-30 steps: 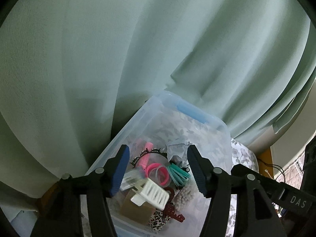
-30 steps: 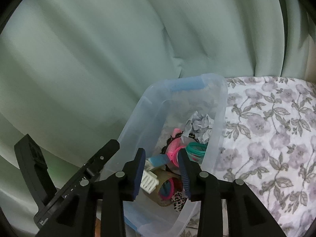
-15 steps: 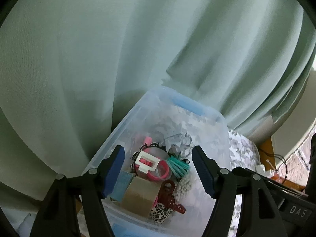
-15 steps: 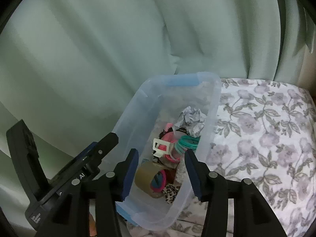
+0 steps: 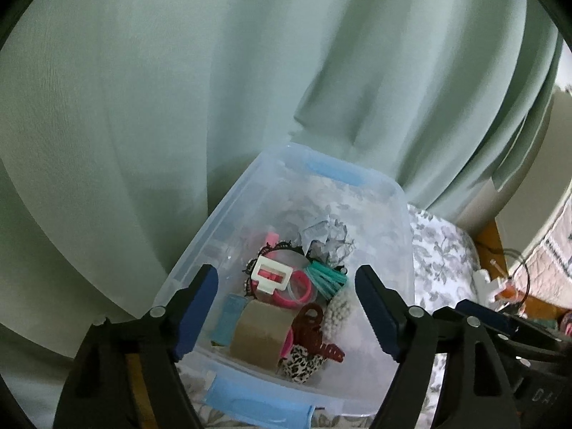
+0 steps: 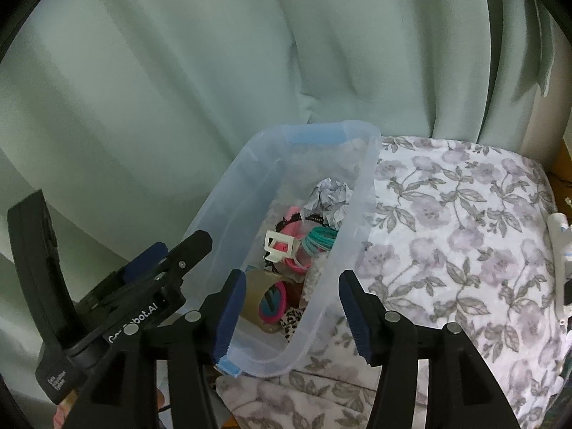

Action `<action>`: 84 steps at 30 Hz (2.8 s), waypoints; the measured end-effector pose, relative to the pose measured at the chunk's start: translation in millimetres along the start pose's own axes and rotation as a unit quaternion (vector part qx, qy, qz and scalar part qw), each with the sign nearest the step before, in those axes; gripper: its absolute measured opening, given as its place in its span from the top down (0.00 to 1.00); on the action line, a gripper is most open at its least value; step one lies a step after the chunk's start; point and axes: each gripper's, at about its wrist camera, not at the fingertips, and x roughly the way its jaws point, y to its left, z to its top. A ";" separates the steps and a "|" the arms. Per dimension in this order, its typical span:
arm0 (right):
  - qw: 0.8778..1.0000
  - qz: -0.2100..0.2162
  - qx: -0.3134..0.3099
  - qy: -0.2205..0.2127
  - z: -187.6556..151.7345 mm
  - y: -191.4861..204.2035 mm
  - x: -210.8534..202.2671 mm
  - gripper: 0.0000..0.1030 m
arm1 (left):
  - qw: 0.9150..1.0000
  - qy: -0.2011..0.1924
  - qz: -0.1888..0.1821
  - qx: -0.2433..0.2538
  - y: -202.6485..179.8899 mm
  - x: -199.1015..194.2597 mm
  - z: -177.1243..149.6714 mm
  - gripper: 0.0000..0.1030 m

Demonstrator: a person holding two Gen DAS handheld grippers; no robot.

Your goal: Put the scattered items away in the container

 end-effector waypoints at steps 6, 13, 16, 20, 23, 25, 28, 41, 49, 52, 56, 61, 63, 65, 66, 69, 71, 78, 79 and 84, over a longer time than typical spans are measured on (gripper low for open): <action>1.000 -0.005 -0.010 0.000 -9.4 3.4 -7.9 0.42 | 0.999 0.015 0.032 0.033 -12.5 -1.8 -6.7 0.17; 1.000 -0.018 -0.015 -0.007 -21.7 0.5 -21.1 0.41 | 0.998 0.017 0.013 0.052 -23.9 -13.4 -11.0 0.17; 0.999 -0.024 -0.024 -0.015 -25.7 0.1 -28.8 0.38 | 0.999 0.022 -0.001 0.049 -24.9 -17.8 -10.2 0.17; 0.999 -0.031 -0.034 -0.029 -29.5 -1.7 -38.4 0.29 | 0.998 0.034 0.004 0.046 -26.4 -22.3 -9.9 0.17; 0.999 -0.023 -0.029 -0.031 -30.5 -5.3 -42.5 0.21 | 0.998 0.043 0.009 0.043 -26.5 -23.4 -10.6 0.17; 0.999 -0.018 -0.030 -0.031 -31.7 -5.9 -44.8 0.13 | 0.998 0.041 0.007 0.044 -27.3 -25.6 -10.5 0.17; 0.999 -0.016 -0.033 -0.032 -34.4 -7.4 -48.1 0.06 | 0.998 0.040 0.003 0.046 -28.5 -28.8 -10.4 0.17; 0.998 -0.028 -0.026 -0.046 -37.1 -6.3 -68.6 0.00 | 0.998 0.035 -0.013 0.047 -33.8 -42.0 -8.9 0.07; 0.998 -0.040 -0.030 -0.049 -36.9 -1.0 -78.4 0.00 | 0.998 0.034 -0.012 0.053 -35.8 -48.4 -8.1 0.07; 0.998 -0.041 -0.029 -0.049 -36.4 -1.0 -80.9 0.00 | 0.998 0.034 -0.012 0.057 -35.9 -50.6 -6.8 0.07; 0.997 -0.045 -0.030 -0.051 -35.6 0.4 -85.6 0.00 | 0.998 0.030 -0.013 0.059 -37.3 -54.2 -4.8 0.07; 0.997 -0.053 -0.033 -0.052 -34.1 3.4 -90.5 0.00 | 0.998 0.029 -0.016 0.060 -37.8 -56.0 -1.9 0.07; 0.997 -0.055 -0.033 -0.053 -33.4 3.8 -91.6 0.00 | 0.998 0.028 -0.017 0.060 -38.3 -56.6 -0.9 0.07; 0.996 -0.057 -0.032 -0.052 -32.7 3.6 -91.8 0.00 | 0.998 0.028 -0.015 0.060 -38.5 -56.2 -0.4 0.07; 0.997 -0.057 -0.031 -0.052 -32.3 3.4 -91.6 0.00 | 0.998 0.029 -0.014 0.060 -38.4 -56.0 -0.3 0.07; 0.997 -0.059 -0.031 -0.049 -31.2 3.5 -90.6 0.00 | 0.998 0.031 -0.011 0.059 -37.8 -55.3 0.2 0.07; 0.996 -0.062 -0.033 -0.048 -30.7 4.7 -89.6 0.00 | 0.998 0.031 -0.010 0.058 -36.8 -54.6 0.6 0.07; 0.996 -0.064 -0.038 -0.052 -30.0 8.0 -89.1 0.00 | 0.998 0.026 -0.008 0.059 -34.5 -55.2 2.1 0.07; 0.996 -0.065 -0.038 -0.052 -29.9 8.0 -88.9 0.00 | 0.998 0.026 -0.008 0.059 -34.3 -54.8 2.0 0.07; 0.995 -0.070 -0.041 -0.050 -30.1 9.4 -87.7 0.00 | 0.998 0.028 -0.007 0.059 -34.0 -53.0 1.4 0.07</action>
